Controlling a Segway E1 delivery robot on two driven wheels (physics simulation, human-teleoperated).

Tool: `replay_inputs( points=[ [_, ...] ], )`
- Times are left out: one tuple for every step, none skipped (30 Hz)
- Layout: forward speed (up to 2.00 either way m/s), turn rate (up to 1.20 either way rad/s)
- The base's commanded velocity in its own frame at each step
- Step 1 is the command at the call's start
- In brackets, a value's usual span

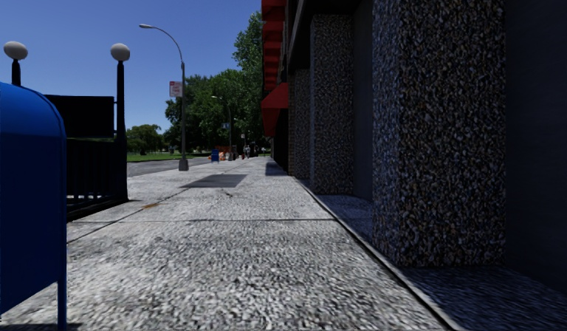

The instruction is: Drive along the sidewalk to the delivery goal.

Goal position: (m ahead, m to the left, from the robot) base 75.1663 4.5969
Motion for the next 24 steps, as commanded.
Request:
replay_inputs(
  points=[
    [2.00, 0.00],
    [2.00, 0.00],
    [2.00, 0.00],
    [2.00, 0.00],
    [2.00, 0.00],
    [2.00, 0.00],
    [2.00, 0.00],
    [2.00, 0.12],
    [2.00, 0.59],
    [2.00, 0.59],
    [2.00, 0.73],
    [2.00, 0.77],
    [2.00, 0.75],
    [2.00, 0.00],
    [2.00, 0.00],
    [2.00, 0.00],
    [2.00, 0.00],
    [2.00, 0.00],
    [2.00, 0.00],
    [2.00, 0.00],
    [2.00, 0.00],
    [2.00, 0.08],
    [2.00, 0.31],
    [2.00, 0.51]
  ],
)
